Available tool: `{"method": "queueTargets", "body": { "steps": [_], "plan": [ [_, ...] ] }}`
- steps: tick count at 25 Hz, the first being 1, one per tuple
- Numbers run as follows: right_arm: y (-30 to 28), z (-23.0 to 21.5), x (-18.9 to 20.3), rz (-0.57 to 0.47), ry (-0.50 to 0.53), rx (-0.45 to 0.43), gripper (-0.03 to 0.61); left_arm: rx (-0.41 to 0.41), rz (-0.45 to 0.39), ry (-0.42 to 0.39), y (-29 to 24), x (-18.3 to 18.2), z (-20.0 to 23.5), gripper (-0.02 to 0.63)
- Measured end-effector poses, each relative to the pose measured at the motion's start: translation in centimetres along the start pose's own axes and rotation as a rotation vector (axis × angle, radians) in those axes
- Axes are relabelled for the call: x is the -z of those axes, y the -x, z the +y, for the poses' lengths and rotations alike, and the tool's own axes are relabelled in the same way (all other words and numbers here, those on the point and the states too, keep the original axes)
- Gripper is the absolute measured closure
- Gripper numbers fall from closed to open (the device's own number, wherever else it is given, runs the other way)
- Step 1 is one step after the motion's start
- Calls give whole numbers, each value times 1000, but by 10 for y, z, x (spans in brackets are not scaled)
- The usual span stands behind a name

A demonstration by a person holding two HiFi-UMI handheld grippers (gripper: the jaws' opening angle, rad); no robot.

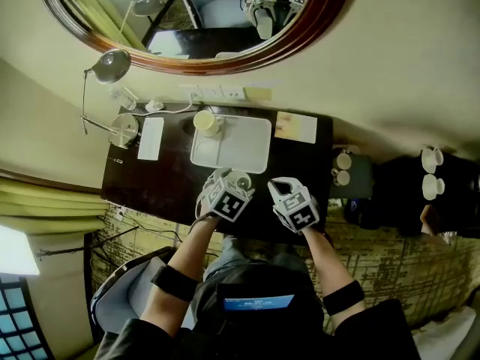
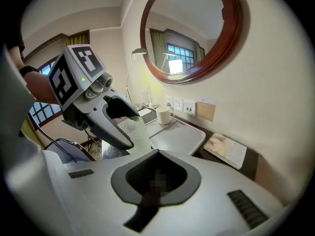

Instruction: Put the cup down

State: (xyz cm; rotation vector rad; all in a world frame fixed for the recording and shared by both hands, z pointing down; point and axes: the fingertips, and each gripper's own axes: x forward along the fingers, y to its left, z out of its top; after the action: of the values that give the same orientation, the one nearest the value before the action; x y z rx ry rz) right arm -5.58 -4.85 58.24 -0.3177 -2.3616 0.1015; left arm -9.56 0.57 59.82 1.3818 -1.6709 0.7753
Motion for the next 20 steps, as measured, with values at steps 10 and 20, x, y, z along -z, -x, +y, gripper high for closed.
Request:
{"method": "queueTargets", "body": {
  "steps": [10, 20],
  "plan": [
    [-64, 80, -43, 13, 90, -91, 578, -39, -10, 32, 25, 30, 91, 235],
    [-115, 95, -76, 23, 88, -86, 578, -42, 3, 1, 0, 37, 164, 235]
  ]
}}
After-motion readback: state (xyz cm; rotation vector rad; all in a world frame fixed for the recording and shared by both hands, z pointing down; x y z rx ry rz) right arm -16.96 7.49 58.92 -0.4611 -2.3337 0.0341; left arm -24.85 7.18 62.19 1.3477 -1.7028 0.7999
